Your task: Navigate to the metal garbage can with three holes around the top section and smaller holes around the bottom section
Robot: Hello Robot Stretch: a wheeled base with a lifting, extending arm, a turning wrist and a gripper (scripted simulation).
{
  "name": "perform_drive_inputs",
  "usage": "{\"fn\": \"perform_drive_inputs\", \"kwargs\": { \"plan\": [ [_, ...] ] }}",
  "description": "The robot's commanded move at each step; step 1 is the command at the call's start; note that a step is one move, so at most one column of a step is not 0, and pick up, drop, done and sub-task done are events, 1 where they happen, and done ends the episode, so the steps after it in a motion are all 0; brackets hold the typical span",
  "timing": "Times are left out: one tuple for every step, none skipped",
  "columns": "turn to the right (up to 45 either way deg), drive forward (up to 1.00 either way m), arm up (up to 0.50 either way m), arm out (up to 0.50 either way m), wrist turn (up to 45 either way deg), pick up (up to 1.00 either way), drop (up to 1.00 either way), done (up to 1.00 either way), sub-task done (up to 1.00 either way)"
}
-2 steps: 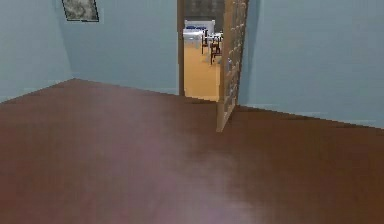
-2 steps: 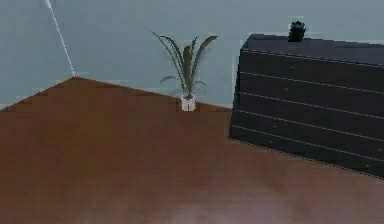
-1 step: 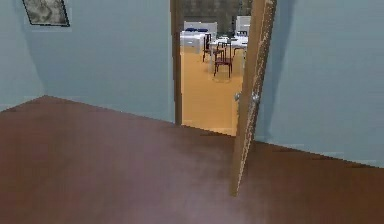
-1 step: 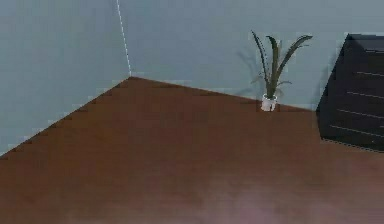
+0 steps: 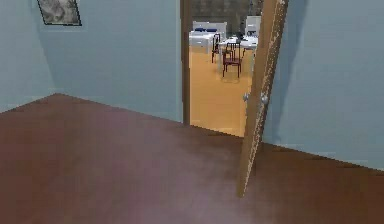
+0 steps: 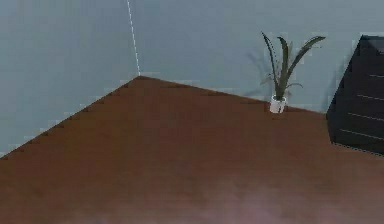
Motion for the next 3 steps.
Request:
{"fn": "perform_drive_inputs", "kwargs": {
  "plan": [
    [-3.0, 0.0, 0.0, 0.0, 0.0, 0.0, 0.0, 0.0, 0.0],
    [0.0, 0.85, 0.0, 0.0, 0.0, 0.0, 0.0, 0.0, 0.0],
    [3.0, 0.0, 0.0, 0.0, 0.0, 0.0, 0.0, 0.0, 0.0]
  ]
}}
